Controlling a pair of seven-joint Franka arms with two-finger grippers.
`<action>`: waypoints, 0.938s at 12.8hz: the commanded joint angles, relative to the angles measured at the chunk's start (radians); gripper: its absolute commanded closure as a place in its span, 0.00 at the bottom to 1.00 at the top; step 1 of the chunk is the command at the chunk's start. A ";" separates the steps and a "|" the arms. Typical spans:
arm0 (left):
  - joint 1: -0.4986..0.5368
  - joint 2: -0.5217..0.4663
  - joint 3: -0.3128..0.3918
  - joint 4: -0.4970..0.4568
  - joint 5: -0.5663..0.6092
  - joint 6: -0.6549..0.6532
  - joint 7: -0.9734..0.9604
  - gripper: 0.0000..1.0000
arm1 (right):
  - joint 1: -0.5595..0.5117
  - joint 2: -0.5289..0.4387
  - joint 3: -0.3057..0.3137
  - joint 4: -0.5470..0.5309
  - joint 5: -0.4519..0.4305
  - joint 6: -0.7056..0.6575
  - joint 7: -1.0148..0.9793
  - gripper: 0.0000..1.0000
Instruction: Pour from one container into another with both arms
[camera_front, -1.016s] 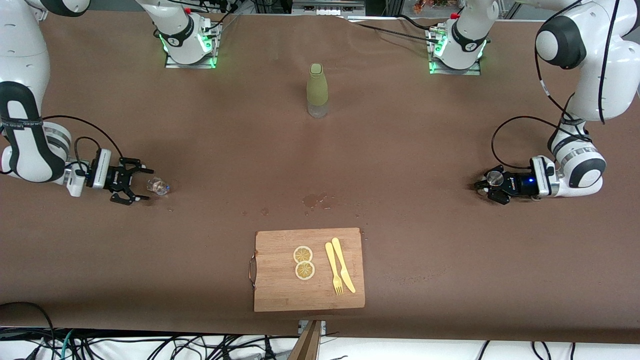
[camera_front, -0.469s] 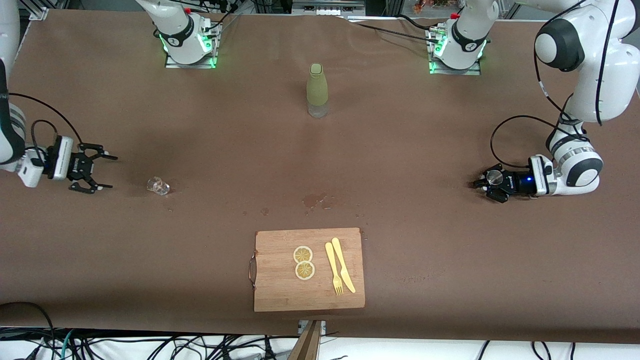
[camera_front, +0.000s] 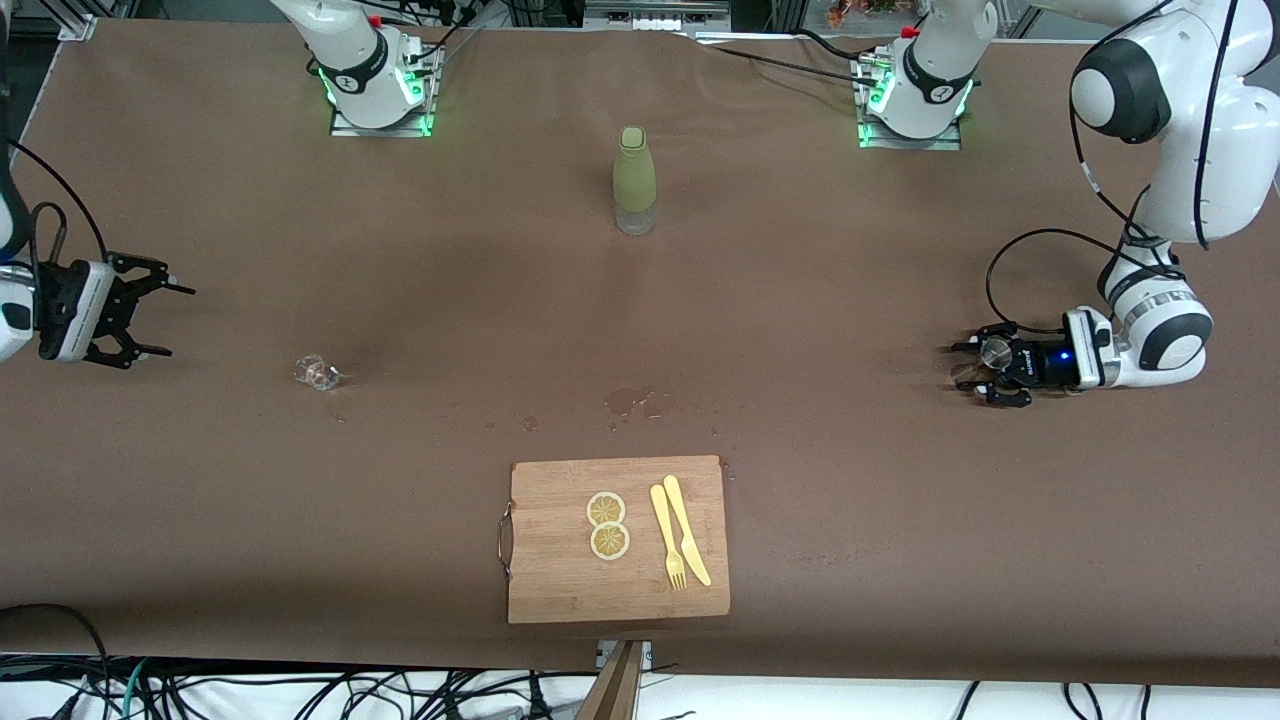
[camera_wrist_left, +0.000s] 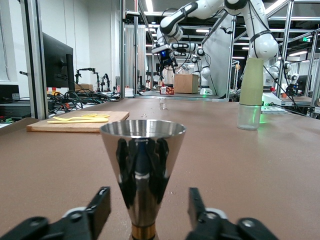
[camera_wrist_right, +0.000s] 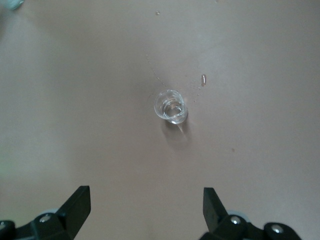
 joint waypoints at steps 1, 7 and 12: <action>-0.005 -0.050 0.027 -0.002 0.046 -0.014 0.014 0.00 | 0.064 -0.097 0.027 -0.040 -0.128 0.005 0.304 0.00; 0.012 -0.277 0.041 -0.003 0.280 0.088 -0.226 0.00 | 0.110 -0.164 0.222 -0.029 -0.332 0.004 0.957 0.00; 0.012 -0.516 0.027 -0.016 0.506 0.204 -0.570 0.00 | 0.147 -0.203 0.303 -0.029 -0.418 -0.004 1.417 0.00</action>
